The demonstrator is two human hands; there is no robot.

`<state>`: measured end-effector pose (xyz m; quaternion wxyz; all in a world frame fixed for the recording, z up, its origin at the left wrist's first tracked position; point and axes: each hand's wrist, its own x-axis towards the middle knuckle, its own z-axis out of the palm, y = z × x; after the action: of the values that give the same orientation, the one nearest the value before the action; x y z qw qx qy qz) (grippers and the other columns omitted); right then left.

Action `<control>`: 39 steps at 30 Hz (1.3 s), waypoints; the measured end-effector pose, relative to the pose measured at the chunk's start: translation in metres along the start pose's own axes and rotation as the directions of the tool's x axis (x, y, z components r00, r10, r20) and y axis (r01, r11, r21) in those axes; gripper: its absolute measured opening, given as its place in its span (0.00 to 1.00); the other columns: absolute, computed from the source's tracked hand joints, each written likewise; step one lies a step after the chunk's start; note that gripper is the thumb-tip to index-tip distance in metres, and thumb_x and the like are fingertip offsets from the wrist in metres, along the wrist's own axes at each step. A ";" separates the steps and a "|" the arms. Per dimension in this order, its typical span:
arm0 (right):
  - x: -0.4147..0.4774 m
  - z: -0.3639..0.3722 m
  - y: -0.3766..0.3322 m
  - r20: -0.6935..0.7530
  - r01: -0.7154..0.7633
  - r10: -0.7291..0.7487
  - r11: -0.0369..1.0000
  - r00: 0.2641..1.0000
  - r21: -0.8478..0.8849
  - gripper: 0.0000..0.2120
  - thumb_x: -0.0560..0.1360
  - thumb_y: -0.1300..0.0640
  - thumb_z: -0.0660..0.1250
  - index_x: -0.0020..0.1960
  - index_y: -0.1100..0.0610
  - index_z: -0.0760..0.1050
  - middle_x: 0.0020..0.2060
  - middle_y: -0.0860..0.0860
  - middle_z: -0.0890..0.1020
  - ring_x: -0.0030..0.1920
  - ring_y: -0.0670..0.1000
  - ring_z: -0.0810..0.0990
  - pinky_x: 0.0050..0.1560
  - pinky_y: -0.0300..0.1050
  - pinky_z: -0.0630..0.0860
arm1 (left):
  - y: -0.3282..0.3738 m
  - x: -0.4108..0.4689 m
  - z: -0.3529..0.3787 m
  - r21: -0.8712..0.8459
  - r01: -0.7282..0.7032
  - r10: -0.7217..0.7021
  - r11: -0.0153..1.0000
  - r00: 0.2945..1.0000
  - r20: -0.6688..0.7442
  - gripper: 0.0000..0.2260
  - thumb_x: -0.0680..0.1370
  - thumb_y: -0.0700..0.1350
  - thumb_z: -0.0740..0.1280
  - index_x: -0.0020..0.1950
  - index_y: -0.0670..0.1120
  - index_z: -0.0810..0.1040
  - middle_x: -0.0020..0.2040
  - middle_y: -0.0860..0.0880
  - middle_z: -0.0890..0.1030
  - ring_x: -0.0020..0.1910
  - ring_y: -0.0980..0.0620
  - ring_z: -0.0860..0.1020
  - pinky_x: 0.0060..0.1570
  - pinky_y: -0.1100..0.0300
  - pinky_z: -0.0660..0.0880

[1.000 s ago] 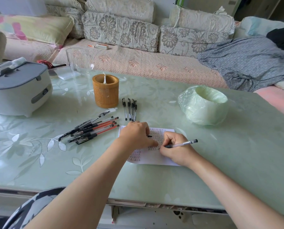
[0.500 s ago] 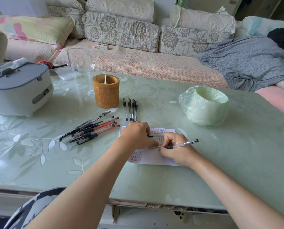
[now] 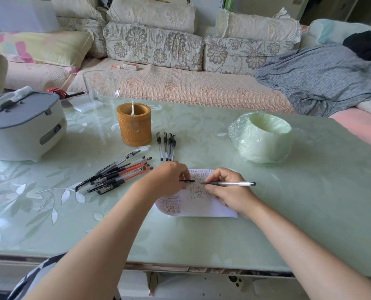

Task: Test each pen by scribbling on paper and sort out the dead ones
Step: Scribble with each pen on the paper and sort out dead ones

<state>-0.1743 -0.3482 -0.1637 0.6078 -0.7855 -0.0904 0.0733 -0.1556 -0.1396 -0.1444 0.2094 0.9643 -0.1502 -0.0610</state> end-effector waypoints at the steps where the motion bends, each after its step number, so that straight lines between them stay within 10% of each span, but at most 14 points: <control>1: -0.001 0.000 -0.002 0.000 -0.008 0.008 1.000 1.000 0.006 0.07 0.75 0.69 0.69 0.44 0.57 0.78 0.26 0.50 0.76 0.22 0.46 0.70 0.22 0.36 0.64 | 0.000 0.000 0.000 0.007 -0.005 0.005 1.000 1.000 -0.007 0.08 0.76 0.46 0.70 0.56 0.50 0.80 0.50 0.51 0.78 0.46 0.53 0.75 0.45 0.61 0.73; 8: 0.001 -0.016 -0.013 0.026 -0.022 0.019 0.988 0.999 0.150 0.21 0.81 0.70 0.57 0.70 0.54 0.71 0.52 0.58 0.81 0.37 0.53 0.81 0.29 0.46 0.77 | 0.004 -0.001 -0.003 -0.040 -0.006 0.003 0.999 0.997 -0.076 0.08 0.80 0.45 0.64 0.54 0.54 0.81 0.47 0.54 0.81 0.41 0.53 0.79 0.44 0.54 0.78; 13: 0.003 -0.026 -0.023 0.042 -0.068 0.057 0.943 0.997 0.325 0.24 0.77 0.74 0.50 0.61 0.61 0.78 0.49 0.59 0.77 0.32 0.57 0.79 0.29 0.47 0.77 | 0.006 -0.002 -0.006 -0.087 0.018 -0.027 0.996 0.995 -0.097 0.08 0.81 0.46 0.63 0.54 0.55 0.79 0.46 0.55 0.81 0.38 0.52 0.79 0.42 0.54 0.77; 17: 0.008 -0.023 -0.024 -0.005 0.026 -0.027 0.998 1.000 -0.056 0.16 0.79 0.68 0.56 0.51 0.51 0.77 0.42 0.51 0.77 0.26 0.49 0.71 0.26 0.41 0.69 | 0.009 -0.002 -0.009 -0.129 -0.011 -0.006 0.992 0.991 -0.136 0.07 0.81 0.45 0.64 0.55 0.52 0.80 0.47 0.56 0.79 0.39 0.62 0.75 0.38 0.69 0.70; 21: 0.014 -0.020 -0.018 0.015 0.101 -0.114 0.814 0.993 -0.572 0.13 0.74 0.55 0.69 0.54 0.40 0.74 0.44 0.41 0.80 0.33 0.41 0.74 0.42 0.44 0.74 | 0.008 -0.001 -0.011 -0.158 -0.017 -0.009 0.987 0.987 -0.162 0.06 0.80 0.45 0.65 0.55 0.51 0.80 0.46 0.57 0.78 0.40 0.64 0.73 0.36 0.72 0.65; 30: 0.010 -0.015 -0.021 0.012 0.106 -0.128 0.767 0.992 -0.633 0.08 0.76 0.54 0.68 0.52 0.44 0.82 0.29 0.24 0.74 0.33 0.32 0.73 0.36 0.35 0.65 | 0.010 -0.004 -0.013 -0.168 -0.049 0.030 0.985 0.994 -0.109 0.06 0.79 0.46 0.66 0.53 0.54 0.81 0.45 0.60 0.79 0.43 0.61 0.76 0.38 0.72 0.67; 39: 0.003 -0.010 -0.026 0.081 0.184 -0.182 0.672 0.980 -0.717 0.09 0.76 0.55 0.63 0.55 0.49 0.77 0.45 0.44 0.80 0.44 0.46 0.78 0.43 0.41 0.68 | 0.027 -0.006 -0.016 -0.230 -0.026 0.015 0.973 0.999 -0.049 0.06 0.78 0.47 0.66 0.46 0.54 0.83 0.40 0.52 0.84 0.36 0.49 0.80 0.37 0.55 0.76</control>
<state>-0.1701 -0.3504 -0.1356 0.2548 -0.9476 -0.1907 -0.0280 -0.1653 -0.1554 -0.1178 0.3242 0.9329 -0.1473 -0.0534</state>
